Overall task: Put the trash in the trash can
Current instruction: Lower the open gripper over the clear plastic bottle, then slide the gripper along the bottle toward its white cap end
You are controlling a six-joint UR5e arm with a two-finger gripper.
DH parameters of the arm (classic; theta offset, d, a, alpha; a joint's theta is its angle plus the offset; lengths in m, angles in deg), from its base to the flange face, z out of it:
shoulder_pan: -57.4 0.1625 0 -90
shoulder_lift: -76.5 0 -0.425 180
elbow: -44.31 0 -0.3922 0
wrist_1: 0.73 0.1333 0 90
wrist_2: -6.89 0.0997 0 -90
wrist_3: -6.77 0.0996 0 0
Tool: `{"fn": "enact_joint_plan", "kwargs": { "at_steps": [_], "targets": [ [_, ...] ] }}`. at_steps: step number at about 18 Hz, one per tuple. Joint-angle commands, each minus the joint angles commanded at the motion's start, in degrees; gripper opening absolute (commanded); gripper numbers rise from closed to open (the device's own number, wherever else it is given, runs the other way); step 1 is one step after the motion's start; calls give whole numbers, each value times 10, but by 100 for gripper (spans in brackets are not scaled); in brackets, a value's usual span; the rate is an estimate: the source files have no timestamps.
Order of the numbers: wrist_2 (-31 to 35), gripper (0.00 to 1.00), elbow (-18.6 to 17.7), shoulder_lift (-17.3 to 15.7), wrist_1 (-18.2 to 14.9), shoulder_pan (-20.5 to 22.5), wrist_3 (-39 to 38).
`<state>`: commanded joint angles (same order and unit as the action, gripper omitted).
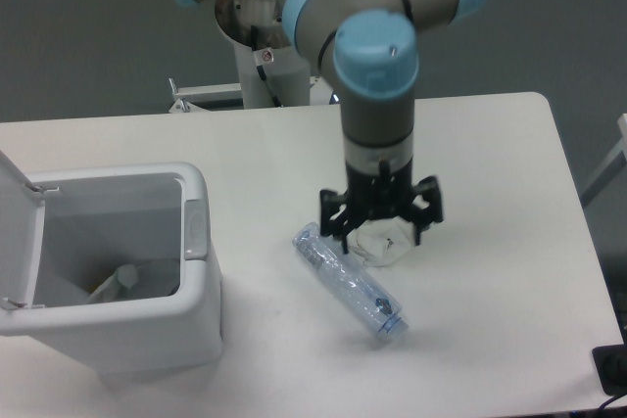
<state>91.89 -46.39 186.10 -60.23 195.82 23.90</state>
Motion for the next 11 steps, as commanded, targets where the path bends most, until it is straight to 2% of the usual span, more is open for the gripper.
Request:
{"fn": "enact_joint_plan", "kwargs": {
  "at_steps": [2,4,8,11],
  "targets": [
    [-2,100,-1,13,2,2,-12],
    [-7,100,14,40,8,5,-71],
    [-9,100,25,89,92,11,-125],
    [-7,100,26,110,98,18,-129]
  ]
}}
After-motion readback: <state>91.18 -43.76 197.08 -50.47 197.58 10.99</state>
